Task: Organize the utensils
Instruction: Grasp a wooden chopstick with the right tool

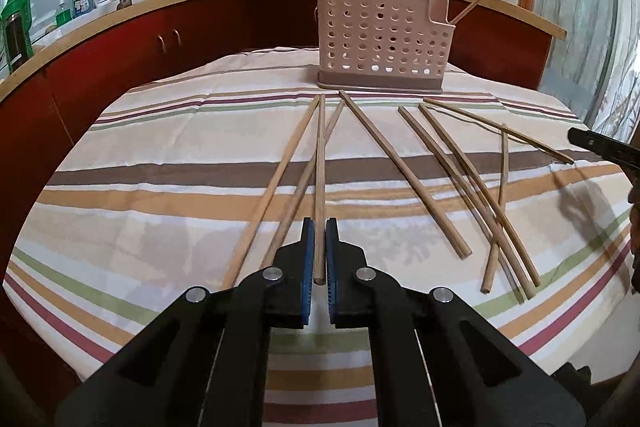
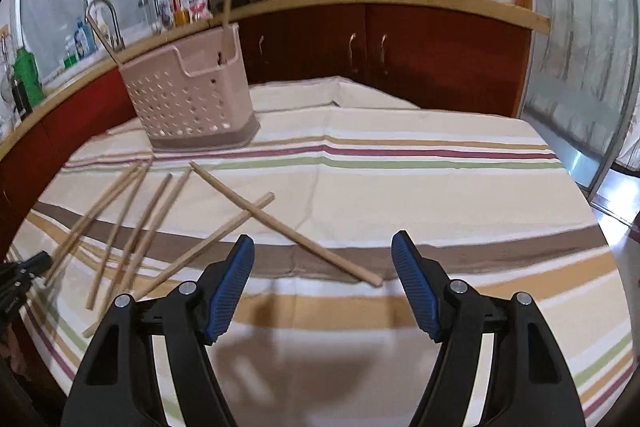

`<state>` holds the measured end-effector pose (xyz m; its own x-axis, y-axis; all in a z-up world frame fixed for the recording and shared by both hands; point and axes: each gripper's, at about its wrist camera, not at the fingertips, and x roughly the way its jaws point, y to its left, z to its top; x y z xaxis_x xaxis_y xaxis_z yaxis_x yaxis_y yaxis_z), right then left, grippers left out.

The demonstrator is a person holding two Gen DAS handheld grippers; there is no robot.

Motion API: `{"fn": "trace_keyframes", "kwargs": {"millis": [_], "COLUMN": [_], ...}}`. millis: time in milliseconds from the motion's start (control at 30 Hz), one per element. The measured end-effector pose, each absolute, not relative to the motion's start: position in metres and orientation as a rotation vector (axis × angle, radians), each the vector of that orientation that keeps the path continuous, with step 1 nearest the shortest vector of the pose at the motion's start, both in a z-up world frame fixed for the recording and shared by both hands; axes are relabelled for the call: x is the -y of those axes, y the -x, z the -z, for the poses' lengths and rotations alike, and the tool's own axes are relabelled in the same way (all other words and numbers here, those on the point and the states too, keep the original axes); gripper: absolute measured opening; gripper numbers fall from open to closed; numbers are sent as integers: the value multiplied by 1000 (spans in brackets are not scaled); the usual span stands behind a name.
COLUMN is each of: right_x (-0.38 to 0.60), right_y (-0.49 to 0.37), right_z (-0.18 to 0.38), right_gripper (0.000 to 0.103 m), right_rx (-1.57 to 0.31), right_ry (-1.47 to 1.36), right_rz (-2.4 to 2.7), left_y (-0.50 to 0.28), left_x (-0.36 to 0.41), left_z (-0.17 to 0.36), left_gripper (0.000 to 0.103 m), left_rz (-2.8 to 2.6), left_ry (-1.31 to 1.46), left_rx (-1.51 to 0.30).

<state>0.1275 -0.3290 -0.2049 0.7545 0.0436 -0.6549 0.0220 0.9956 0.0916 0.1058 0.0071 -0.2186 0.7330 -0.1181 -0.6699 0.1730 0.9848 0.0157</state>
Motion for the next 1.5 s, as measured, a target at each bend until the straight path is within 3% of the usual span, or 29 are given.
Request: {"fn": "trace_keyframes", "kwargs": {"millis": [167,333,400,467,567,667,733,800,933,1500], "right_x": [334,330,326,322,318,321,317,313,311,300], "right_y": [-149,-136,-129,-121,-112,-109,-106,-103,-95,-43], "right_z": [223,234,233,234,233,235,235,236,234,151], "right_gripper": [69,45,26,20,19,28,29,16,8,7], "right_rx": [-816,-862,-866,-872,-869,-851,-844,-834,-810,-519], "right_ry": [-90,-107,-96,-94,-77,-103,-77,-59,-77,-74], "right_rz": [-35,-74,-88,-108,-119,-137,-123,-120,-120,-106], "left_y": [-108,-109,-109,-109,-108,-108,-107,-107,-105,-78], "left_x": [-8,-9,-9,-9,-8,-8,-8,-8,-8,-11], "left_z": [217,217,217,217,217,218,218,218,216,167], "left_gripper": [6,6,6,6,6,6,6,6,6,6], "left_rz": [170,171,172,174,177,179,180,179,177,191], "left_ry": [-69,-69,-69,-68,-70,-69,-67,-67,-65,-43], "left_rx": [-731,-729,-730,-730,-727,-728,-728,-727,-716,-559]}}
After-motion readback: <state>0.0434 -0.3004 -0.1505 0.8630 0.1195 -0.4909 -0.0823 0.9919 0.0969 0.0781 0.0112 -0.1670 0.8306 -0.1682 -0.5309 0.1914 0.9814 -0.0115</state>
